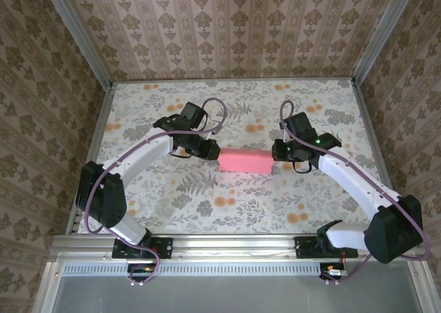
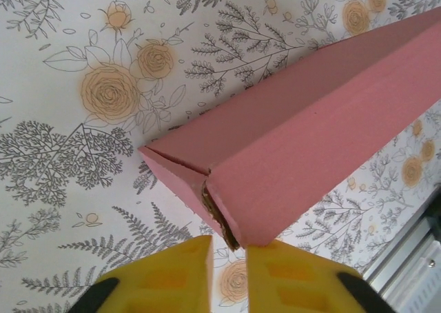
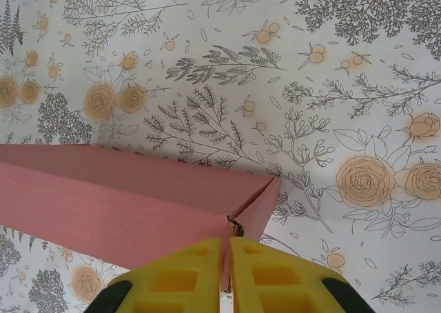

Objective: Fold the paper box

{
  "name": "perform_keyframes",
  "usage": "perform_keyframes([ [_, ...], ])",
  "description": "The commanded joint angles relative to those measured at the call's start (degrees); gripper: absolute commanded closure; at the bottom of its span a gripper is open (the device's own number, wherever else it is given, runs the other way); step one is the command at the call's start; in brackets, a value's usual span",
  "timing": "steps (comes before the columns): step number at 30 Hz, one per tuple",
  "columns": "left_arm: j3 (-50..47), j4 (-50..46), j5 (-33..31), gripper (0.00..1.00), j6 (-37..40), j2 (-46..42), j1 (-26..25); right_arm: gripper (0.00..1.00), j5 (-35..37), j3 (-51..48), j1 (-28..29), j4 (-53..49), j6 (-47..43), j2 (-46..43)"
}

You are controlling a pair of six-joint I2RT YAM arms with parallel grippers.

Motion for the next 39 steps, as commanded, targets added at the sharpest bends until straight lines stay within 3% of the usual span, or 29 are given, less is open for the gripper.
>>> perform_keyframes([
  [1,0.50,-1.57,3.76,0.76,-2.27,-2.48,0.32,0.87,1.26,-2.01,-0.11,-0.25,1.25,-0.44],
  [4,0.68,-3.68,6.24,0.71,-1.93,-4.94,1.60,0.87,1.86,-2.51,-0.07,-0.16,1.22,-0.27],
  [10,0.15,-1.16,14.49,0.70,-3.35,-8.89,5.52,0.87,2.80,-2.64,0.46,-0.46,0.44,-0.44],
  [16,0.42,7.21,19.74,0.80,-5.28,-5.74,5.32,0.87,2.49,-2.53,1.03,-0.32,0.21,-0.35],
  [26,1.14,9.99,20.78,0.82,-3.53,2.20,3.30,0.88,2.36,-2.09,1.32,-0.54,-0.07,0.09],
  [39,-2.08,8.23,15.36,0.86,-1.03,4.26,2.90,0.88,1.26,-0.68,1.38,-1.37,-1.03,-0.94],
])
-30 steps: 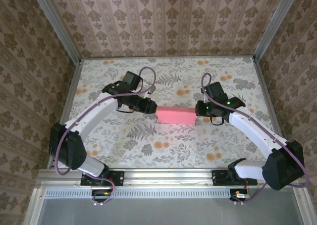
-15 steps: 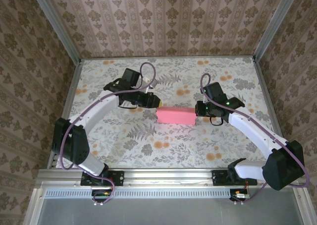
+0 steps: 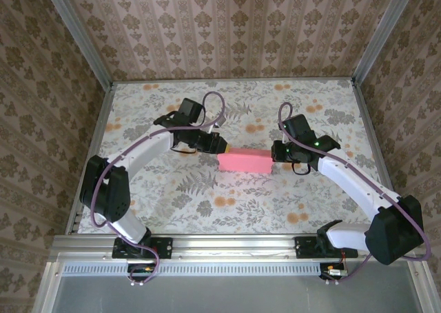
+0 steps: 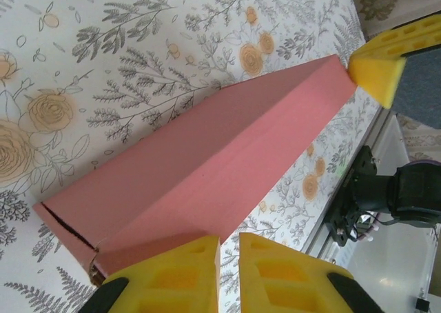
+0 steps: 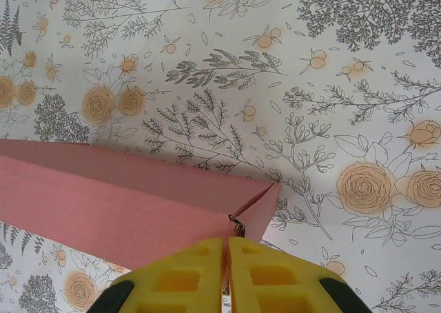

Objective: Fold the paper box

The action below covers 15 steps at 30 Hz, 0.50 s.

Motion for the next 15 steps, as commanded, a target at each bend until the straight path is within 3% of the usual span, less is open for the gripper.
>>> perform_keyframes([
  [1,-1.73,-1.27,-2.00,0.86,1.91,1.26,-0.14,0.88,-0.24,0.91,0.30,-3.21,-0.82,-0.84],
  [7,-2.37,-1.56,-2.58,0.85,1.97,1.45,-0.53,0.87,-2.86,4.17,-0.33,-3.79,-2.40,-1.92],
  [15,-2.16,-2.09,-3.27,0.85,2.19,2.13,-0.80,0.88,-13.03,2.72,-1.93,1.16,-2.56,-2.16],
])
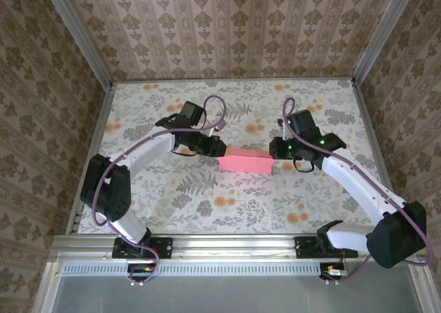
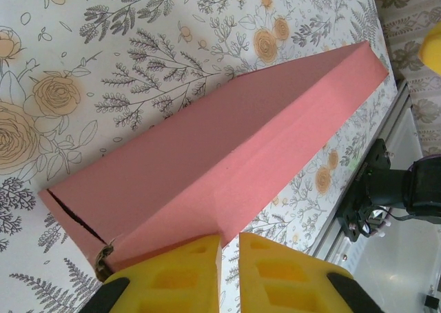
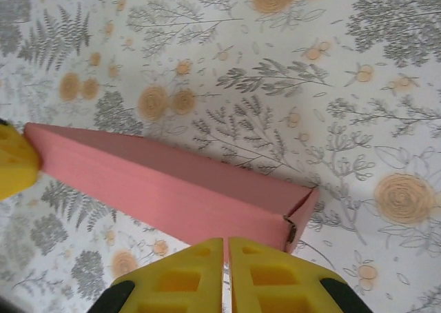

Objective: Fold the paper box

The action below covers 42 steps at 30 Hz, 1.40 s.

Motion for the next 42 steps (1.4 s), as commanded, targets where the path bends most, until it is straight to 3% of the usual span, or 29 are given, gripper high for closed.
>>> perform_keyframes([
  [1,-0.87,-2.11,-2.26,0.85,1.47,1.55,-0.37,0.88,-5.47,-0.63,-0.74,2.48,-0.72,-0.50],
  [19,-3.88,0.49,-1.32,0.85,2.11,1.31,0.03,0.89,-9.55,-13.34,-6.48,7.99,0.95,0.91],
  [28,-10.31,6.72,0.45,0.86,1.77,-1.35,0.69,0.90,-8.04,-14.45,-6.93,6.53,0.97,-0.31],
  [34,-11.25,7.94,0.93,0.85,-0.74,-5.80,-0.45,0.89,-11.04,-14.18,-6.19,5.46,0.39,-2.73],
  [42,-14.76,15.49,3.71,0.67,-9.06,-15.59,-3.32,0.81,-21.64,-16.14,-5.15,8.54,1.34,-10.87],
])
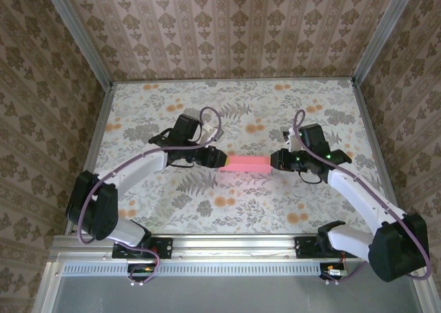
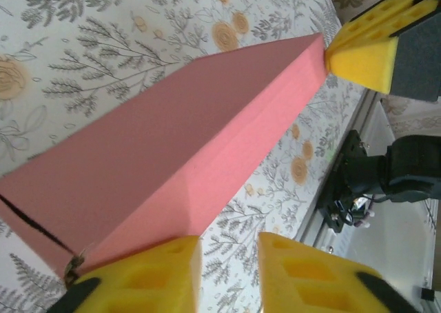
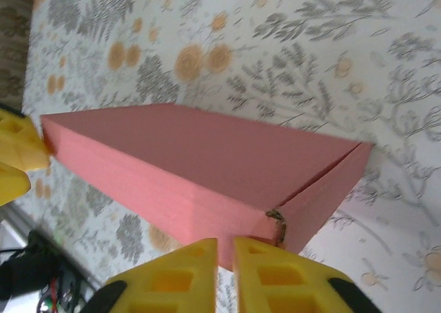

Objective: Fold the paper box

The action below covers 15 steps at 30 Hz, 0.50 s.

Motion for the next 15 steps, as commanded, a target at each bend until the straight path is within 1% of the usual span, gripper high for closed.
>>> perform_keyframes([
  [1,-1.17,3.75,0.90,0.64,-5.12,-5.70,-1.03,0.78,-5.75,-1.53,0.47,-0.63,1.05,-5.53],
  [3,-2.06,3.78,-0.45,0.59,-6.46,-8.27,-0.95,0.74,-5.54,-1.66,0.50,-0.49,1.95,-7.75],
  [4,-2.57,3.15,-1.78,0.53,-6.89,-9.41,-0.86,0.71,-4.95,-1.57,0.37,-0.80,2.44,-8.35],
  [6,-3.48,1.20,-4.54,0.37,-7.07,-10.58,-0.66,0.66,-2.84,-1.32,0.34,-1.85,3.59,-8.68],
  [7,-4.00,0.25,-5.51,0.27,-7.22,-10.86,-0.63,0.63,-1.82,-1.23,0.34,-2.39,4.19,-8.61],
  [8,-4.53,-0.94,-8.32,0.12,-7.53,-11.00,-0.53,0.57,-0.42,-1.21,0.34,-3.17,5.07,-8.39],
  [9,-5.21,-1.67,-9.65,0.01,-8.09,-11.09,-0.62,0.49,1.09,-1.30,0.36,-3.79,5.89,-8.09],
  [10,-5.91,-1.73,-10.51,0.00,-8.76,-11.15,-0.69,0.41,1.73,-1.47,0.34,-4.28,6.36,-7.70],
  [12,-8.21,-0.67,-12.10,0.00,-10.98,-11.44,-1.14,0.21,2.06,-2.44,0.43,-4.52,7.19,-6.57],
  [15,-10.61,-0.18,-16.06,0.00,-13.40,-11.45,-2.82,0.00,2.40,-4.80,0.85,-3.68,8.08,-5.19],
])
